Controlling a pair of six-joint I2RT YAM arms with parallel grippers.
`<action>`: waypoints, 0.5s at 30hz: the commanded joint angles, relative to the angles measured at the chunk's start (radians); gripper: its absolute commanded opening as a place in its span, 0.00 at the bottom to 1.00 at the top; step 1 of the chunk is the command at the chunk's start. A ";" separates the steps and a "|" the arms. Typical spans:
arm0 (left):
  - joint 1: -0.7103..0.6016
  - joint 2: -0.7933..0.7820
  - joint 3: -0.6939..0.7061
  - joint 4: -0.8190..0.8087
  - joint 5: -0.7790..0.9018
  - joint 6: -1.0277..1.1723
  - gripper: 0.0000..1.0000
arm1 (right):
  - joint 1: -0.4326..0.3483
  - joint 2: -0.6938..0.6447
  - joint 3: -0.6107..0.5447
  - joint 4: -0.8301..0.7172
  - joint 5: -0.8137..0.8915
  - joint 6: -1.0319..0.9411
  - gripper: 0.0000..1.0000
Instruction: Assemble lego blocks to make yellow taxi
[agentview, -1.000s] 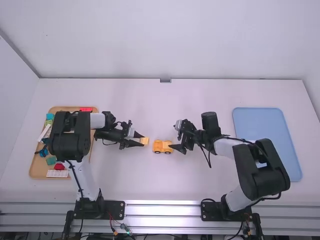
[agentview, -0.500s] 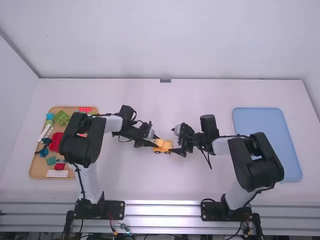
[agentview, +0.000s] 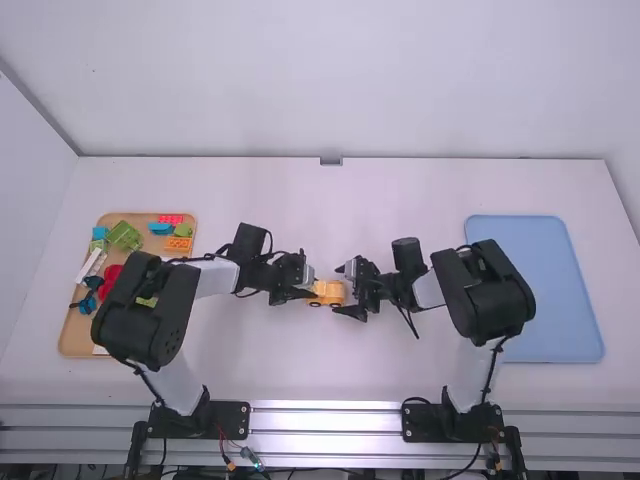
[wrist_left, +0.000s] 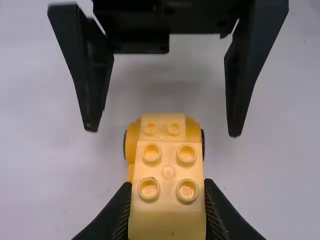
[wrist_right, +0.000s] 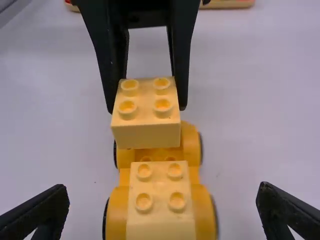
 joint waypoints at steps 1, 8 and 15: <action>0.002 -0.003 -0.010 0.006 0.011 -0.050 0.01 | 0.026 0.040 0.042 -0.004 -0.021 0.015 0.99; 0.026 0.003 0.006 -0.011 0.024 -0.045 0.01 | 0.046 0.055 0.057 -0.006 0.029 0.015 0.99; 0.017 0.055 0.006 0.049 0.058 -0.053 0.01 | 0.046 0.055 0.058 -0.021 0.044 0.014 0.93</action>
